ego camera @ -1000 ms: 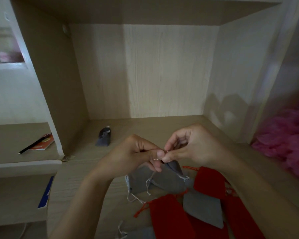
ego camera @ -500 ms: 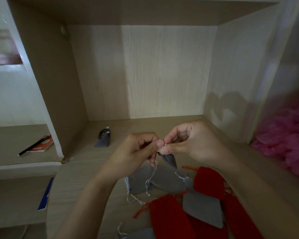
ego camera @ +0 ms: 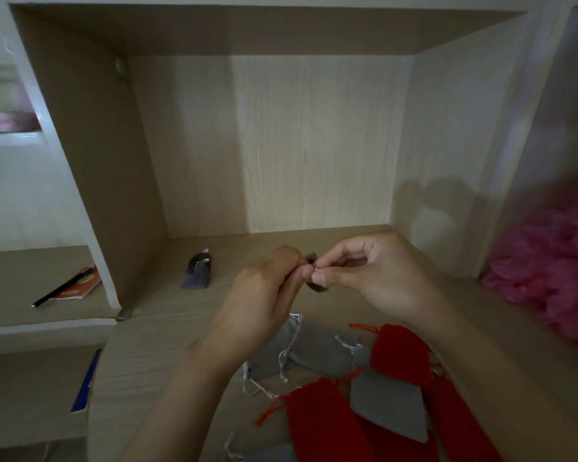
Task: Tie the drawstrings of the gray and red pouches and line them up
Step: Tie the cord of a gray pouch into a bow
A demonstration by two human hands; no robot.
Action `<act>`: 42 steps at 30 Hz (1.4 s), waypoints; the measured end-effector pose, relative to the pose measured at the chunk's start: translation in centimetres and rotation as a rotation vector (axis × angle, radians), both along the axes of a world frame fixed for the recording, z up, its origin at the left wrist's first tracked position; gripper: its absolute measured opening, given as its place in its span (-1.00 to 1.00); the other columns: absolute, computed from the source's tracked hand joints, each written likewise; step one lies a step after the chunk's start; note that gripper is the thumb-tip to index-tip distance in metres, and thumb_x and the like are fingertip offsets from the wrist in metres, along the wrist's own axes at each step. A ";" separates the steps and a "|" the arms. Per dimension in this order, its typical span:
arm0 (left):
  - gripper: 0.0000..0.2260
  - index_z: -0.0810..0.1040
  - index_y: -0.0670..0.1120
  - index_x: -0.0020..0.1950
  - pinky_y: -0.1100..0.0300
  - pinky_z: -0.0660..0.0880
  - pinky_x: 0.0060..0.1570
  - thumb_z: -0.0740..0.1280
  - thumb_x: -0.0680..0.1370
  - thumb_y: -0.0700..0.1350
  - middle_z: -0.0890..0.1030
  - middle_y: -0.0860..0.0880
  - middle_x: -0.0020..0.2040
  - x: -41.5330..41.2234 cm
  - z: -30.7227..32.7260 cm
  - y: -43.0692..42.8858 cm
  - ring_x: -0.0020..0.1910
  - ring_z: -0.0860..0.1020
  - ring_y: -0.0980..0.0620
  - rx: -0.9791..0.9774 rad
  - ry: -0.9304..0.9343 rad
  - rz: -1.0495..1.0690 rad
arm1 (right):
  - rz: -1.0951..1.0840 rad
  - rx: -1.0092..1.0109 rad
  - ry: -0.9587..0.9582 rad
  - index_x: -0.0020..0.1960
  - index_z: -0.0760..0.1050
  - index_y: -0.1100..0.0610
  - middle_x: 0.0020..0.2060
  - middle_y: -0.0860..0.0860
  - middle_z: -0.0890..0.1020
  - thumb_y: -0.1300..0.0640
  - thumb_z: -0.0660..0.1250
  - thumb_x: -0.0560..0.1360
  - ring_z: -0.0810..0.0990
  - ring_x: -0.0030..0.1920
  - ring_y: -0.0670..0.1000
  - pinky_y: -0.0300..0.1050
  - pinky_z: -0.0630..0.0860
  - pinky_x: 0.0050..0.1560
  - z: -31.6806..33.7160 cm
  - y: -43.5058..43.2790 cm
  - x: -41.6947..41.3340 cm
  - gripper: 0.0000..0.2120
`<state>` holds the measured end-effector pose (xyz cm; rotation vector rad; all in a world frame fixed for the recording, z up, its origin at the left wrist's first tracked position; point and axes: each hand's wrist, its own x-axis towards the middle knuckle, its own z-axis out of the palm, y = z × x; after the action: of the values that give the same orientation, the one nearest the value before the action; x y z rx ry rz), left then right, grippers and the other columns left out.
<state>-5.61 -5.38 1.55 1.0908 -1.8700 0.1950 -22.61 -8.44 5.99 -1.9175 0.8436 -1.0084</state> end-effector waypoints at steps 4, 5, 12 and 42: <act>-0.74 0.59 -0.07 -0.16 0.42 0.26 -0.14 0.19 0.56 0.02 0.40 0.04 -0.22 0.5 -0.1 -0.4 -0.18 0.33 0.16 -0.037 -0.020 0.094 | -0.106 -0.290 0.082 -0.23 0.66 0.04 -0.37 -0.13 0.66 0.18 0.51 0.36 0.59 -0.32 -0.21 -0.45 0.39 -0.29 -1.0 0.0 0.7 -0.94; -0.75 0.60 -0.05 -0.15 0.43 0.27 -0.14 0.20 0.56 0.02 0.41 0.04 -0.22 0.6 -0.1 -0.4 -0.18 0.34 0.17 -0.013 0.000 0.080 | -0.129 -0.366 0.109 -0.23 0.66 0.03 -0.37 -0.16 0.64 0.17 0.50 0.36 0.58 -0.31 -0.20 -0.45 0.38 -0.29 -1.3 -0.2 0.9 -0.94; -0.76 0.50 -0.09 -0.26 0.44 0.25 -0.40 0.25 0.55 0.00 0.42 0.15 -0.44 -0.3 -0.1 0.0 -0.43 0.37 0.24 0.208 0.321 -0.022 | -0.181 -0.844 0.201 -0.19 0.61 0.12 -0.31 -0.07 0.59 0.17 0.39 0.43 0.49 -0.25 -0.12 -0.39 0.37 -0.23 -2.3 -0.9 1.2 -0.95; -0.56 0.70 -0.13 -0.22 0.34 0.42 -0.27 0.62 0.09 0.15 0.62 -0.02 -0.31 0.9 0.6 0.5 -0.30 0.45 0.11 0.784 0.865 -0.537 | 0.121 -0.971 0.297 -0.27 0.56 0.18 -0.38 -0.03 0.50 0.30 0.37 0.43 0.41 -0.34 -0.10 -0.46 0.28 -0.31 0.1 -0.5 -0.5 -0.89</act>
<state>-4.67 -4.89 2.14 0.8738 -1.3378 -1.2148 -23.07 -8.89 6.11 -2.9474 0.3781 -1.1890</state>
